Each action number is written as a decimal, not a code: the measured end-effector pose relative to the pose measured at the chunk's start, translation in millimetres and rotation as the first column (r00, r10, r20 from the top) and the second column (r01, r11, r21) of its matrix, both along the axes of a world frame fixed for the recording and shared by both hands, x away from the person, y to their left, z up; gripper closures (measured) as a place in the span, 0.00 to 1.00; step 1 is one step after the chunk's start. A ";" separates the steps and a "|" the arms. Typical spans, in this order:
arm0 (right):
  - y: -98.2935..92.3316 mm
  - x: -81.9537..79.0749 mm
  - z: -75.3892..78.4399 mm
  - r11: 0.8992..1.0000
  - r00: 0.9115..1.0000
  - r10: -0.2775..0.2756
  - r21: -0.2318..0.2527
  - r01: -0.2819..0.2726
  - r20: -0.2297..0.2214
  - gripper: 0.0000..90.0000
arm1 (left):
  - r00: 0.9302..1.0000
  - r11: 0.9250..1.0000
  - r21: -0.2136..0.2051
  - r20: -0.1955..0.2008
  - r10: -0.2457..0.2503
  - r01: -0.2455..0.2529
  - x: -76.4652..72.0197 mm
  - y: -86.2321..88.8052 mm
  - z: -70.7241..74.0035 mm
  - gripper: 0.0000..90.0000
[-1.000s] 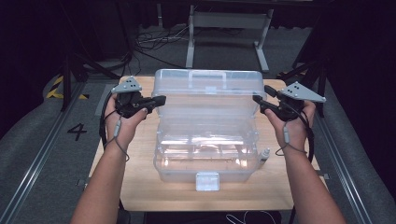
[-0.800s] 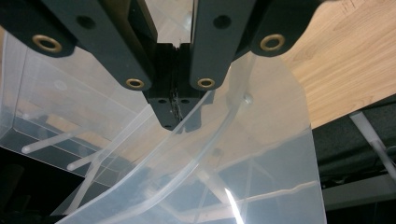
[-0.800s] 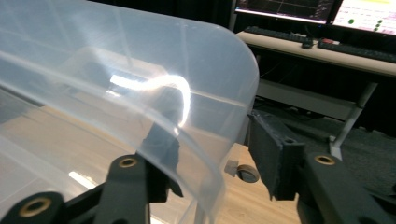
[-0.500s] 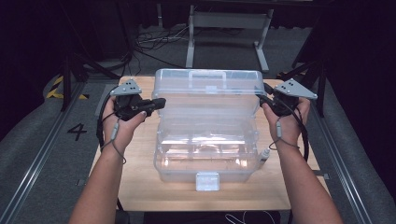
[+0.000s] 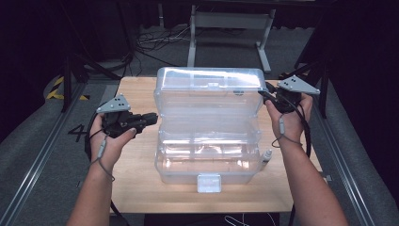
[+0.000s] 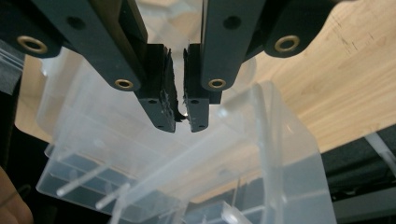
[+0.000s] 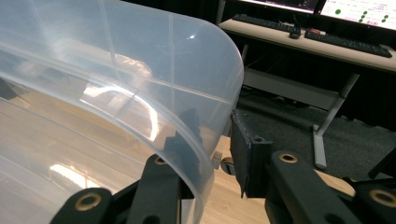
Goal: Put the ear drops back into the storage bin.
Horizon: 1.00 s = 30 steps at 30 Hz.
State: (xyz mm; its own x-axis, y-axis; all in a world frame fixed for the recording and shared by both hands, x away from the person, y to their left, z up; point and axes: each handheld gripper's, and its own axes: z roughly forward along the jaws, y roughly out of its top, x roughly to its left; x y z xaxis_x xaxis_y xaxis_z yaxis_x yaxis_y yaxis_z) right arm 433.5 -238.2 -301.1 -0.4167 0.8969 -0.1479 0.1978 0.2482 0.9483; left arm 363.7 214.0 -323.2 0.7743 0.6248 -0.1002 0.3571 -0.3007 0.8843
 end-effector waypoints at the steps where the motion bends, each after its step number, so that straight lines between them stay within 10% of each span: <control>1: -0.3 1.2 0.6 1.000 1.000 0.001 0.000 -0.001 -0.005 0.82 | 1.000 1.000 0.010 -0.006 -0.005 0.005 -2.2 0.5 -1.9 0.91; 11: -0.5 9.7 4.7 1.000 0.999 0.004 0.007 -0.004 -0.047 0.82 | 0.994 0.994 0.060 -0.075 -0.082 0.086 -15.1 1.7 -25.4 0.90; 30: -1.2 15.6 5.9 1.000 0.998 0.003 0.019 -0.002 -0.070 0.82 | 0.958 0.967 0.103 -0.196 -0.209 0.232 -26.6 -8.0 -56.9 0.89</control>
